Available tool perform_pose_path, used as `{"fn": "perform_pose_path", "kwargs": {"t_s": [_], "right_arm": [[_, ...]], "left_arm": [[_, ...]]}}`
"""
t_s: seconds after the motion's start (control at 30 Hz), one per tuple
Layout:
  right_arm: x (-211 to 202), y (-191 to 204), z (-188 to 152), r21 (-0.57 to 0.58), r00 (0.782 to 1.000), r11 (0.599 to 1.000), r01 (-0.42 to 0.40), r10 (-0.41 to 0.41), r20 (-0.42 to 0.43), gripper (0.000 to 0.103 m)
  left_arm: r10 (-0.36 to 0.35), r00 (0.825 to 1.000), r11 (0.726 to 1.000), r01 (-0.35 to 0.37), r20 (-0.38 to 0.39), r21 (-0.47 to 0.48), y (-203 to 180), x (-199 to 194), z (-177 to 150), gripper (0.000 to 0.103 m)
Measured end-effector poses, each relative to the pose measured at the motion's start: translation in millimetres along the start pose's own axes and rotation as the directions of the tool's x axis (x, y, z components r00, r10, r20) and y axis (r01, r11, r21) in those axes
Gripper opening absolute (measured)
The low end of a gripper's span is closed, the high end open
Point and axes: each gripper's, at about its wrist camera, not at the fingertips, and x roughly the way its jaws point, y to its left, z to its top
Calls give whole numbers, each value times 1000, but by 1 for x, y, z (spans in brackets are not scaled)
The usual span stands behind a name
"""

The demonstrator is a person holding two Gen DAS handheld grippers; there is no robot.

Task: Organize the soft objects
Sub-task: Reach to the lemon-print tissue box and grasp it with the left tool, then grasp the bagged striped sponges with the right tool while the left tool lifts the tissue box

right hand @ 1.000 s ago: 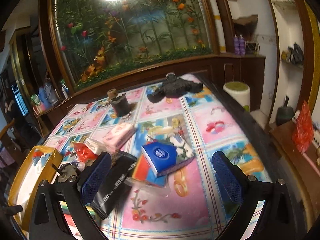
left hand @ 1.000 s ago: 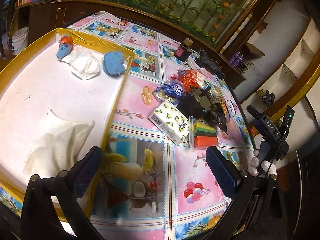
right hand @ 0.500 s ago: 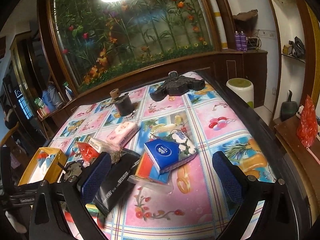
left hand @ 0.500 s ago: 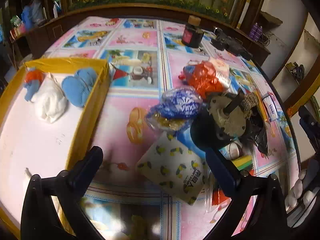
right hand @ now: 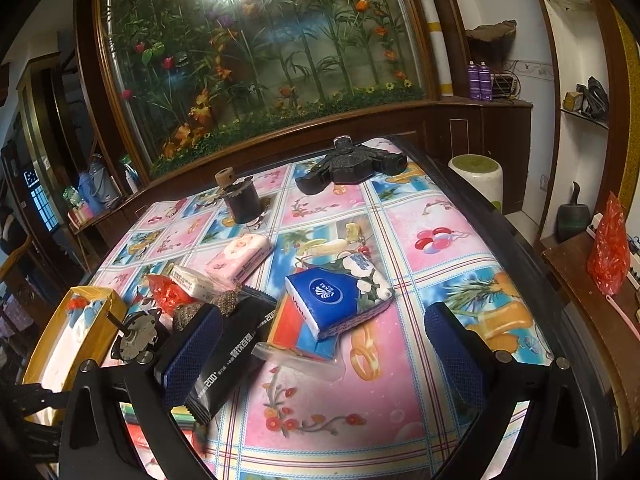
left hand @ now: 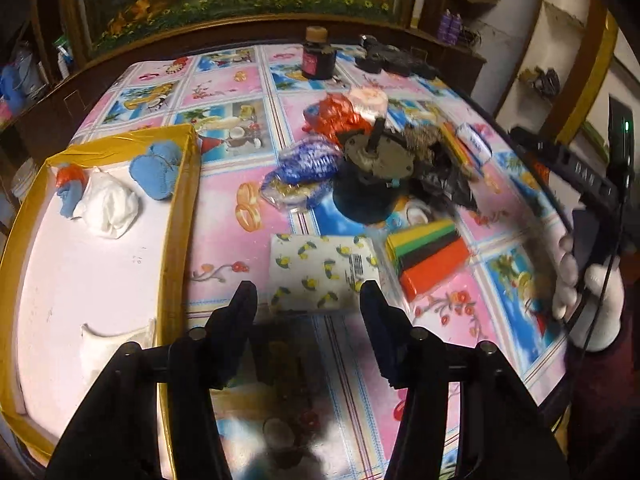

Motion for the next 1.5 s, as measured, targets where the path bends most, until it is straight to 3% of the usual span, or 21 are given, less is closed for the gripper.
{"fn": "perform_pose_path", "kwargs": {"t_s": [0.17,0.3,0.37,0.53,0.67,0.7,0.77,0.83,0.97,1.07,1.13,1.23,1.3,1.4,1.5], "right_arm": [[0,4,-1,-18,1000,1000,11,-11,1,102],[1,9,-2,-49,999,998,38,-37,9,102],[2,11,-2,-64,999,997,42,-42,7,102],[5,16,-3,-95,999,995,39,-40,-9,102],[5,17,-3,-101,999,994,42,-43,-7,102],[5,17,-3,-100,999,994,43,-44,-9,102],[6,16,-4,-93,999,995,47,-48,-10,102],[6,16,-4,-92,999,994,50,-52,-12,102],[6,15,-4,-84,998,995,56,-58,-13,102],[8,15,-5,-83,998,995,55,-57,-23,102],[9,17,-5,-91,998,994,61,-64,-25,102],[7,18,-6,-100,997,992,76,-78,-16,102],[8,18,-5,-101,996,991,85,-87,-14,102],[8,17,-5,-96,997,992,78,-80,-17,102],[7,18,-5,-97,998,993,66,-68,-19,102]], "left_arm": [[-12,1000,998,11,-6,-67,11,31,32,56],[-83,988,991,67,-134,-119,18,75,32,55],[-93,986,993,81,-139,-88,12,69,25,55],[-150,951,985,167,-271,39,-10,43,-10,55],[-202,956,972,222,-213,78,-11,4,-29,56],[-206,961,972,223,-184,74,-9,-5,-32,62],[-177,975,980,187,-134,63,-6,-16,-37,74],[-163,980,986,165,-114,11,-3,-22,-47,75],[-199,971,973,180,-132,-142,-5,-20,-74,75],[-206,963,963,169,-174,-208,-12,-2,-76,75],[-134,979,979,107,-154,-173,-21,4,-67,76],[-37,987,997,26,-154,-77,-33,16,-58,76],[19,990,1000,-17,-140,19,-39,16,-59,70],[28,991,998,-22,-130,53,-32,10,-64,68],[5,994,1000,-5,-111,-1,-17,3,-66,68]]}}
